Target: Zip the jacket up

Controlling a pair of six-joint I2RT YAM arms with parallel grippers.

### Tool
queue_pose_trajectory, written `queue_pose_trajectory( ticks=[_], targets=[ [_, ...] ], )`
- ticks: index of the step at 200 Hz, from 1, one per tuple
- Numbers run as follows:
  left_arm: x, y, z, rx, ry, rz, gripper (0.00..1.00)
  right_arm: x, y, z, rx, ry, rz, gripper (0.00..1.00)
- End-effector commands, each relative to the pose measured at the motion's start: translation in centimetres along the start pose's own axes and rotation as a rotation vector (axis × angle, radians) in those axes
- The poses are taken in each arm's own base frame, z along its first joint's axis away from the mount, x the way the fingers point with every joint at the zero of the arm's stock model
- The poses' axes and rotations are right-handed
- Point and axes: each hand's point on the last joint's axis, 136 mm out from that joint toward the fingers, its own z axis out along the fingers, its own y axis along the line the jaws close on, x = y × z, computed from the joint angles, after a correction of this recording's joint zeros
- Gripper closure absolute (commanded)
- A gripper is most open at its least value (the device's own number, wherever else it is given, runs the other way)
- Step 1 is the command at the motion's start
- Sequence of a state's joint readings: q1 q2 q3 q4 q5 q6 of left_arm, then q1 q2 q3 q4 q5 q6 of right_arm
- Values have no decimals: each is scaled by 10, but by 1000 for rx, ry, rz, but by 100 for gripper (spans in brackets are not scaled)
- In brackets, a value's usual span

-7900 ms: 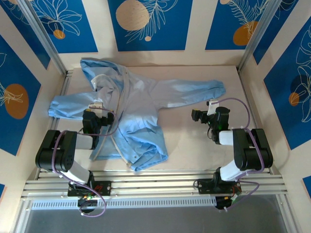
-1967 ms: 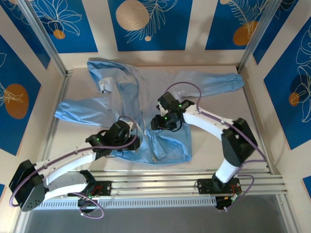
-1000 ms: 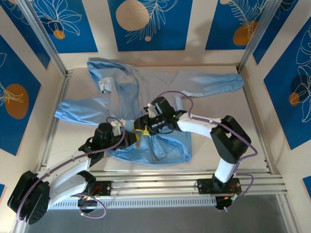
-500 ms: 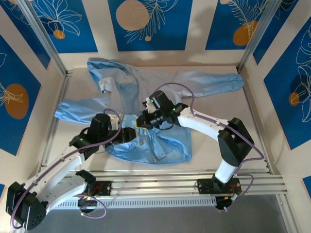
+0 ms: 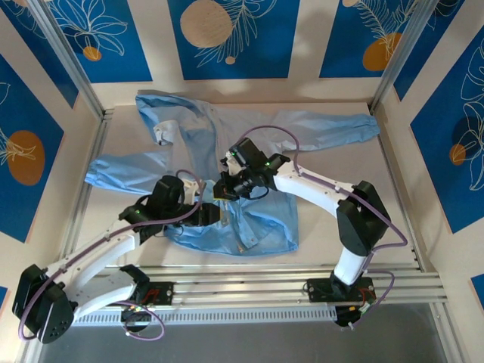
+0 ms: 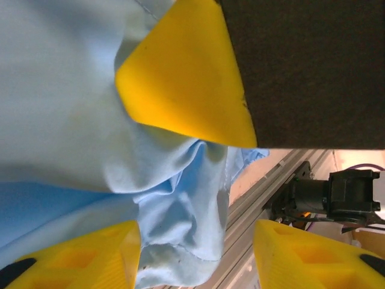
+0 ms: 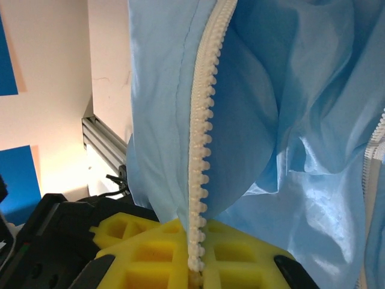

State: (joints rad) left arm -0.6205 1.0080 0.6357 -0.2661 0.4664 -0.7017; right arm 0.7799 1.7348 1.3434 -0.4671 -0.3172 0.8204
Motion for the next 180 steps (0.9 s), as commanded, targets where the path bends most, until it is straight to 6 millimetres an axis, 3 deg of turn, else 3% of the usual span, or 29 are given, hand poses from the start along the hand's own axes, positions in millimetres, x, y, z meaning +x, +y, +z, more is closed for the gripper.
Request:
queue_pose_trajectory(
  ticks=[1, 25, 48, 67, 80, 108, 130, 151, 180],
  targets=[
    [-2, -5, 7, 57, -16, -16, 50, 3, 5, 3, 3, 24, 0, 90],
    [4, 2, 11, 45, -2, -20, 60, 4, 5, 3, 4, 27, 3, 88],
    [6, 13, 10, 2, 1, -53, 100, 3, 9, -1, -8, 13, -25, 72],
    [1, 21, 4, 51, -35, -141, 100, -1, 23, -16, -61, -46, -92, 47],
    [-6, 20, -2, 131, -74, -182, 100, -3, 30, -30, -92, -96, -132, 41],
    [-21, 14, -14, 273, -91, -199, 100, -1, 25, -50, -134, -166, -155, 40],
    [-35, 6, -24, 380, -86, -196, 100, 7, 17, -55, -204, -163, -119, 43],
    [-48, -4, -35, 465, -89, -166, 100, 16, 21, -58, -297, -157, -110, 45],
    [-51, -15, -43, 504, -59, -124, 100, 19, 29, -62, -344, -153, -141, 44]
  ],
)
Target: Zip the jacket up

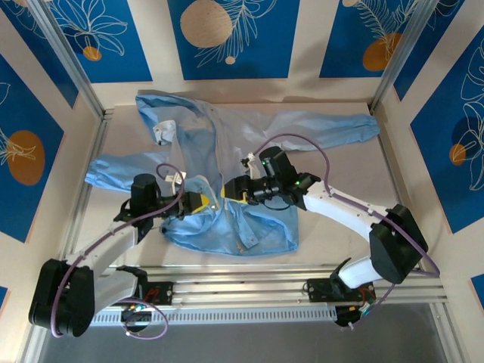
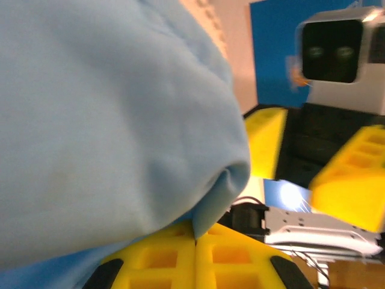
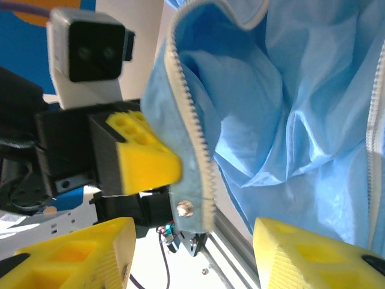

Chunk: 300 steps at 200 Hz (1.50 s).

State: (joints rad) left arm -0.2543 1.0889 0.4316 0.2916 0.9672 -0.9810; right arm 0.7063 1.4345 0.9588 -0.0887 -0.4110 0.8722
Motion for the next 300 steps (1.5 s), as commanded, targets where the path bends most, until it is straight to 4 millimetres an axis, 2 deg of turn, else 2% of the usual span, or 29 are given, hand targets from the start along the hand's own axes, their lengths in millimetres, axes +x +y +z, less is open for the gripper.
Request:
queue_pose_trajectory(
  ticks=[1, 23, 38, 51, 67, 106, 134, 154, 182, 206, 214, 226, 234, 252, 268, 291, 300],
  targets=[
    [-1, -38, -6, 128, 67, 100, 100, -2, 33, -6, -122, 3, -56, 44],
    [1, -46, -8, 139, 81, 127, 100, -5, 35, -2, -105, 48, -63, 44],
    [1, -52, -10, 149, 91, 151, 100, -6, 33, 3, -116, 93, -32, 52],
    [1, -55, -11, 158, 94, 175, 100, -5, 32, 7, -152, 122, -11, 55],
    [2, -51, -11, 138, 84, 190, 100, -5, 29, 14, -169, 150, 23, 56],
    [9, -38, -10, 104, 100, 185, 100, -1, 36, 19, -203, 175, 48, 56],
    [10, -35, -11, 70, 105, 196, 100, 3, 37, 26, -212, 205, 58, 63],
    [9, -30, -10, 41, 113, 186, 100, 7, 40, 34, -229, 230, 60, 72],
    [8, -32, -12, 24, 115, 189, 100, 13, 40, 46, -248, 255, 58, 79],
    [9, -28, -13, -14, 117, 186, 100, 10, 41, 51, -265, 241, 60, 93],
    [8, -23, -13, -45, 121, 174, 92, 7, 41, 51, -262, 221, 61, 95],
    [7, -14, -16, -117, 120, 151, 72, 5, 38, 50, -238, 189, 60, 98],
    [4, -6, -19, -194, 106, 135, 63, 2, 35, 49, -213, 156, 58, 99],
    [-1, 13, -36, -394, 44, 89, 55, -4, 27, 44, -165, 77, 55, 100],
    [-3, 18, -53, -512, -6, 86, 49, -9, 22, 41, -131, 16, 43, 100],
    [-4, 23, -75, -628, -92, 102, 49, -15, 19, 41, -93, -49, 24, 100],
    [-4, 21, -78, -632, -109, 99, 48, -17, 20, 41, -94, -65, 19, 100]
  ],
)
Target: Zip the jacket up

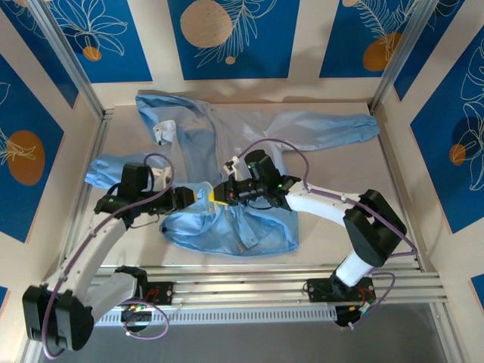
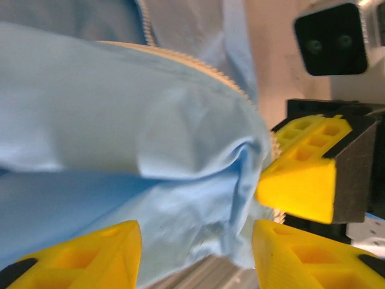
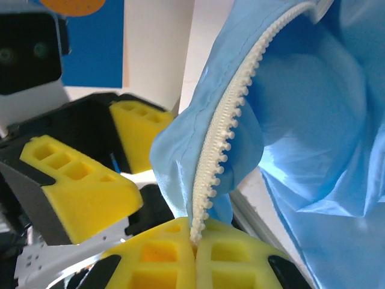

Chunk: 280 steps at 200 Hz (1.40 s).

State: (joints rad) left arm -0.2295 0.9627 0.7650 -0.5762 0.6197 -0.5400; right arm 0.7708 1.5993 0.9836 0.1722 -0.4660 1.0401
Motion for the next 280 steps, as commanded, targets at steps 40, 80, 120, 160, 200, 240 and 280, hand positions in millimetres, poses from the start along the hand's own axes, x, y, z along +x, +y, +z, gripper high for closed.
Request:
queue_pose_trajectory(
  ticks=[40, 80, 120, 160, 200, 240, 280],
  targets=[
    [15, -6, -15, 40, -52, -73, 49, -18, 9, -2, -8, -131, -52, 100],
    [16, -34, -10, 290, -84, -128, 60, -16, 7, 7, -54, -96, -35, 100],
    [18, -39, -8, 372, -93, -150, 59, -13, 11, 17, -129, -57, -22, 100],
    [16, -40, -4, 427, -100, -168, 58, -13, 17, 24, -149, -29, -23, 100],
    [19, -32, 2, 400, -92, -176, 56, -10, 20, 29, -154, -17, -25, 100],
    [24, -16, 9, 331, -87, -196, 54, -12, 23, 30, -164, -24, -21, 100],
    [18, -26, 7, 396, -99, -194, 55, -12, 24, 33, -166, -21, -16, 100]
  ],
)
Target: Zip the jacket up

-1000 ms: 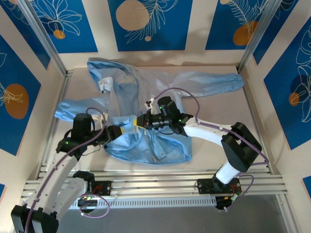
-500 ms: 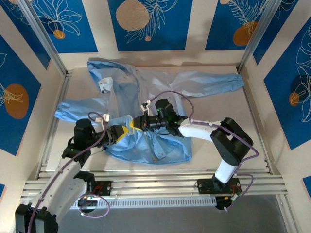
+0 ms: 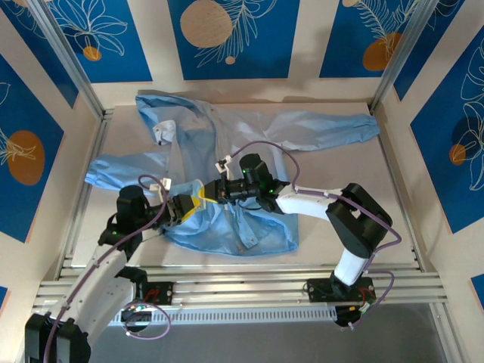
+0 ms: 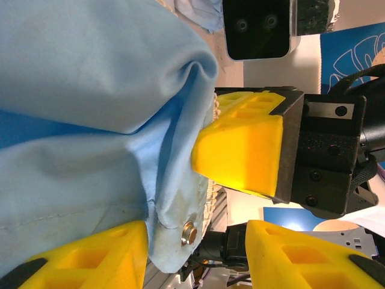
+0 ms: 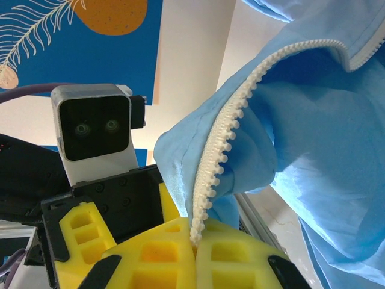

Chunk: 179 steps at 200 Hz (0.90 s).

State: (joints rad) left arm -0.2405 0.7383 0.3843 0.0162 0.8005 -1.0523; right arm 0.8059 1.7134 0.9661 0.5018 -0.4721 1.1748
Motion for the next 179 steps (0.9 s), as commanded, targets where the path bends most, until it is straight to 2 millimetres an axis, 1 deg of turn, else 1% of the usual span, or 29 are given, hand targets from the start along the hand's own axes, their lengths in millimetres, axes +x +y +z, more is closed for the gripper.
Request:
queue_pose_trajectory(
  ticks=[1, 23, 36, 53, 113, 155, 161, 169, 179],
  targets=[
    [0, -7, 2, 43, 3, 10, 55, -2, 9, 6, -27, 10, -7, 100],
    [0, -13, 2, 70, 8, 18, 64, -2, 8, 8, -31, 11, -1, 100],
    [1, -14, 2, 73, 16, 17, 71, -3, 7, 8, -31, 11, 2, 100],
    [2, -13, 2, 70, 22, 12, 78, -3, 7, 9, -31, 12, 4, 100],
    [7, -5, 3, 48, 43, -1, 80, 1, 6, 9, -24, 19, 3, 100],
    [9, 0, 3, 33, 46, -6, 100, 2, 7, 8, -9, 23, -8, 100],
    [9, 1, 3, 32, 48, -7, 100, 2, 7, 7, -4, 26, -13, 100],
    [10, 2, 3, 31, 48, -8, 100, 2, 8, 6, 4, 25, -21, 97],
    [10, 3, 3, 29, 49, -7, 100, 3, 8, 4, 19, 28, -32, 90]
  ],
)
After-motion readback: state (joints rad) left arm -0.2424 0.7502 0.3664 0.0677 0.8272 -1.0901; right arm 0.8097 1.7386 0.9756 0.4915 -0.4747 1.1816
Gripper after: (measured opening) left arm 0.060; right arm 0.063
